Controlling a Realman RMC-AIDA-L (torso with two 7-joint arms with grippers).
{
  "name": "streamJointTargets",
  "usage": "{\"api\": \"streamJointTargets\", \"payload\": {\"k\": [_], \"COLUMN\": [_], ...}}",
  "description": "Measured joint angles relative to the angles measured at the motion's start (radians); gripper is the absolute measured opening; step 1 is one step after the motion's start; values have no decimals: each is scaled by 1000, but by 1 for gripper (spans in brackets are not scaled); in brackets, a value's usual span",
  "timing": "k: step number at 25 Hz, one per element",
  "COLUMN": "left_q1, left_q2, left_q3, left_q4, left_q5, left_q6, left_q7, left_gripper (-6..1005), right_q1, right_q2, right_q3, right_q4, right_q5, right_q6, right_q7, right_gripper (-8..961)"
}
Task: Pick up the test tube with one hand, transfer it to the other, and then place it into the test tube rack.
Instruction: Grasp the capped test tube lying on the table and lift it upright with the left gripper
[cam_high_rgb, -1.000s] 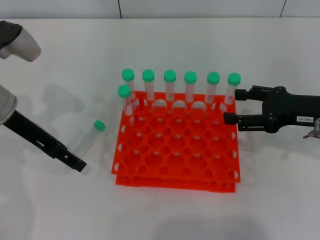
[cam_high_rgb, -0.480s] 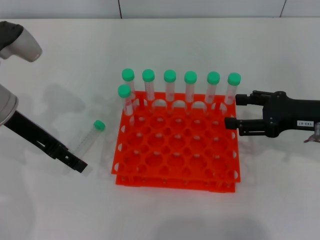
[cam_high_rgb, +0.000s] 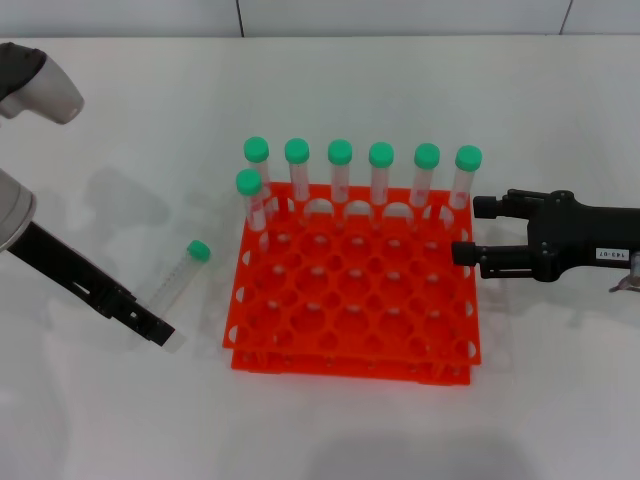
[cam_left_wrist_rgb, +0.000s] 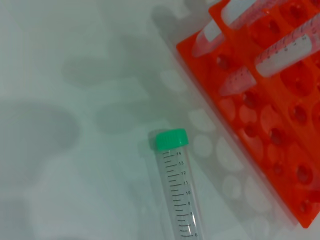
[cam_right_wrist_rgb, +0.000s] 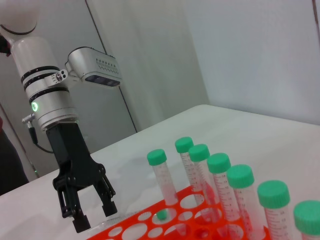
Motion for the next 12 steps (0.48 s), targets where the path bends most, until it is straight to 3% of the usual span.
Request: {"api": "streamJointTargets", "payload": {"k": [12], "left_q1": [1], "left_q2": [-2], "left_q3": [0], "left_q4": [0], "left_q5": [7], "left_q6": [-1], "left_q7": [-2], "left_gripper": [874], "right_q1": [0], "right_q2": [1], "right_q3": [3], "right_q4": [0], "right_q5": [0], "right_q6": [0], "right_q7": [2], "right_gripper": [829]}}
